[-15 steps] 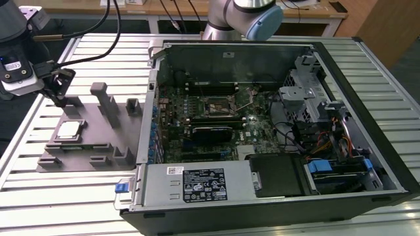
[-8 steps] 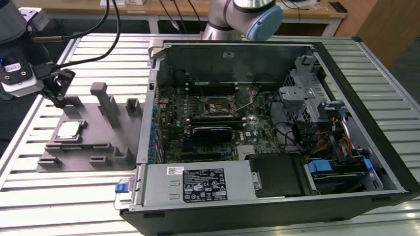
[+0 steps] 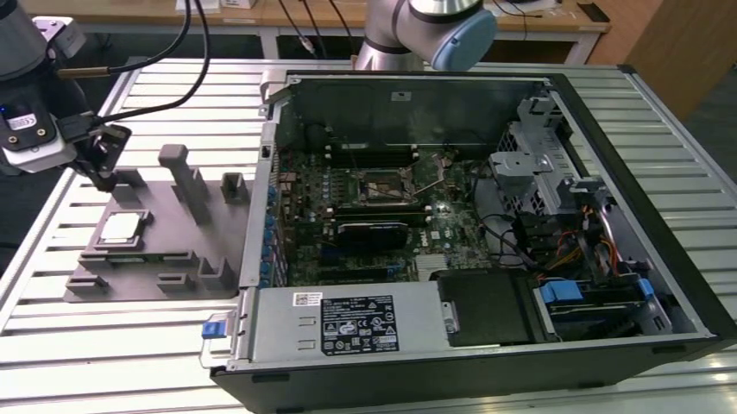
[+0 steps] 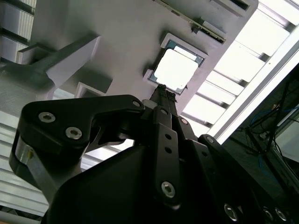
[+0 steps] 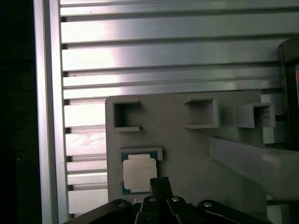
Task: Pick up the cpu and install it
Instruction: 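Pick up the cpu and move it towards the insertion slot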
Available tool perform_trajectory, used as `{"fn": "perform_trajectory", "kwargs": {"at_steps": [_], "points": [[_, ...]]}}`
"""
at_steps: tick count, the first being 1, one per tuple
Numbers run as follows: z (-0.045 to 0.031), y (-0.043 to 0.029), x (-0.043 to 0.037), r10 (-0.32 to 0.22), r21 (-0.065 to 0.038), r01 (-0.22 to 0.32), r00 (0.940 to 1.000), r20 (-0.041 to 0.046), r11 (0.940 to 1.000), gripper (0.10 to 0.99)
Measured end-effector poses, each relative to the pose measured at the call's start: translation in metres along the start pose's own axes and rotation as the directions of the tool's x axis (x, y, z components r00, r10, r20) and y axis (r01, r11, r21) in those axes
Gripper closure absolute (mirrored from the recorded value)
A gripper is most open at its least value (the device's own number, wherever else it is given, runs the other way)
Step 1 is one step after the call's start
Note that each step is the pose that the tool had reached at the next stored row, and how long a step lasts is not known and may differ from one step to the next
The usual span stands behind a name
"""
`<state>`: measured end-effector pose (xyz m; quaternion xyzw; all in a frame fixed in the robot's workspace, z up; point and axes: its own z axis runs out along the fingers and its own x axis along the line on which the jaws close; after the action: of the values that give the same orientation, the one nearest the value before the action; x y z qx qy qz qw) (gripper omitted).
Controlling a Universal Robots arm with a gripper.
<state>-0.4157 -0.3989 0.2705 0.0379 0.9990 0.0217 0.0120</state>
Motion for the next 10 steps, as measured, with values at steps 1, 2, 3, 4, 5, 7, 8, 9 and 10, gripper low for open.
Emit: {"fn": "perform_trajectory", "kwargs": {"at_steps": [1, 2, 3, 4, 5, 7, 8, 9, 10], "points": [[0.0004, 0.0000, 0.0003, 0.000, 0.000, 0.000, 1.0000, -0.0001, 1.0000, 0.980], [0.0008, -0.0001, 0.0005, 0.000, 0.000, 0.000, 1.0000, -0.0002, 1.0000, 0.980], [0.0014, -0.0001, 0.0008, 0.000, 0.000, 0.000, 1.0000, -0.0001, 1.0000, 0.980], [0.0018, -0.0002, 0.0010, 0.000, 0.000, 0.000, 1.0000, -0.0001, 1.0000, 0.980], [0.0023, -0.0002, 0.0012, 0.000, 0.000, 0.000, 1.0000, -0.0001, 1.0000, 0.980], [0.0033, -0.0003, 0.0016, 0.000, 0.000, 0.000, 1.0000, 0.0000, 1.0000, 0.980], [0.0039, -0.0003, 0.0019, 0.000, 0.000, 0.000, 1.0000, 0.0000, 1.0000, 0.980], [0.0046, -0.0003, 0.0023, 0.000, 0.000, 0.000, 1.0000, -0.0001, 1.0000, 0.980], [0.0056, -0.0004, 0.0027, 0.000, 0.000, 0.000, 1.0000, 0.0000, 1.0000, 0.980]]}}
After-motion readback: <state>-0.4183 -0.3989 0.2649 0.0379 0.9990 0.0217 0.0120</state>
